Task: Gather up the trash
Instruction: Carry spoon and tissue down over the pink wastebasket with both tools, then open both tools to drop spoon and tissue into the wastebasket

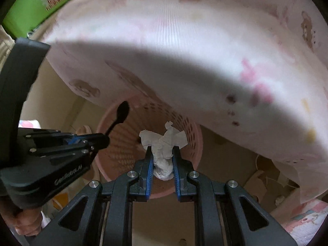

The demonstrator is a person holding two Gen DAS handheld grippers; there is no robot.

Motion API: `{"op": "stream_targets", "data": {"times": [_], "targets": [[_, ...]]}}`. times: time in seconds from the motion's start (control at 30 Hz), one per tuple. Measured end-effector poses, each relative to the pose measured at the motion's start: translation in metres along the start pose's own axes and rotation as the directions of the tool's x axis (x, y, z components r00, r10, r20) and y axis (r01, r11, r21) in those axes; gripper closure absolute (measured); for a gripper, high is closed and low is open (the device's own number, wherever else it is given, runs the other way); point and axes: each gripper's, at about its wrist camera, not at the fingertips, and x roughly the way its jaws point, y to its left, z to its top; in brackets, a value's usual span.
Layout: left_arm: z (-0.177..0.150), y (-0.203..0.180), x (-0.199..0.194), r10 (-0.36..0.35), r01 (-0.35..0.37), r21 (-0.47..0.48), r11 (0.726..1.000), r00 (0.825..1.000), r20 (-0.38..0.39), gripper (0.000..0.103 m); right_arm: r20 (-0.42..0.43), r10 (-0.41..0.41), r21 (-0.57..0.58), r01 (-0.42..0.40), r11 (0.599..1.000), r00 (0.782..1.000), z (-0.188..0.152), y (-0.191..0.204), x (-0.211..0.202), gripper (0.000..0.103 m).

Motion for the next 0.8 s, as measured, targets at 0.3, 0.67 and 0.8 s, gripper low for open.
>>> {"op": "stream_targets", "data": {"times": [0.3, 0.67, 0.8], "targets": [[0.004, 0.026, 0.025, -0.029, 0.015, -0.154, 0.988, 0.996, -0.087, 0.099, -0.019, -0.055, -0.004, 0.055, 0.998, 0.998, -0.001, 0.008, 0.020, 0.086], [0.004, 0.024, 0.027, 0.018, -0.032, -0.155, 0.987, 0.996, -0.088, 0.081, -0.015, -0.058, 0.011, 0.058, 0.998, 0.998, -0.002, -0.001, 0.017, 0.068], [0.006, 0.027, 0.021, 0.018, -0.031, -0.176, 0.984, 0.997, -0.077, 0.050, 0.009, -0.075, 0.016, 0.075, 0.997, 0.997, -0.002, -0.002, 0.013, 0.048]]}}
